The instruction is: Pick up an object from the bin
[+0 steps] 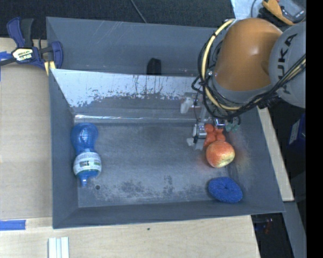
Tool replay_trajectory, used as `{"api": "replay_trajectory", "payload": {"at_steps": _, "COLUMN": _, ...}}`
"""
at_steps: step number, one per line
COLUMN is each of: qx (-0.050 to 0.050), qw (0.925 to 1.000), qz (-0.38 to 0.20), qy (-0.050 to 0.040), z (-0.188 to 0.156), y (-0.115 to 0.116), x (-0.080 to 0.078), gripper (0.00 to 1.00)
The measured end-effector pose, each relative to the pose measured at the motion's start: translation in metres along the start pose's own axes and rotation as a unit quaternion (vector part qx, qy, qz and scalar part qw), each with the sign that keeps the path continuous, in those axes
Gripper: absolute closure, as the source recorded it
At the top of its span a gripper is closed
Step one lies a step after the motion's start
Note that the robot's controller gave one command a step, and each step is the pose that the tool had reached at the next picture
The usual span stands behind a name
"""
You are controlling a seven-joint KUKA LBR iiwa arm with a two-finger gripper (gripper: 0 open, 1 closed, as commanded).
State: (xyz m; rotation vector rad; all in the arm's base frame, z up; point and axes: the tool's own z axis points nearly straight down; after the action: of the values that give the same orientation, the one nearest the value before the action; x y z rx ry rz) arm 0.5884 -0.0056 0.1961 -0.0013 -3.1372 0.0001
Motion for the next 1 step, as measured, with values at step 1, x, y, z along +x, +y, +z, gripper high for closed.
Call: {"api": "replay_trajectory", "payload": {"at_steps": 1, "qx": 0.0, "qw": 1.0, "qz": 0.0, "qy": -0.0041, "z": -0.0044, "y": -0.0002, "x": -0.0018, "gripper": 0.0}}
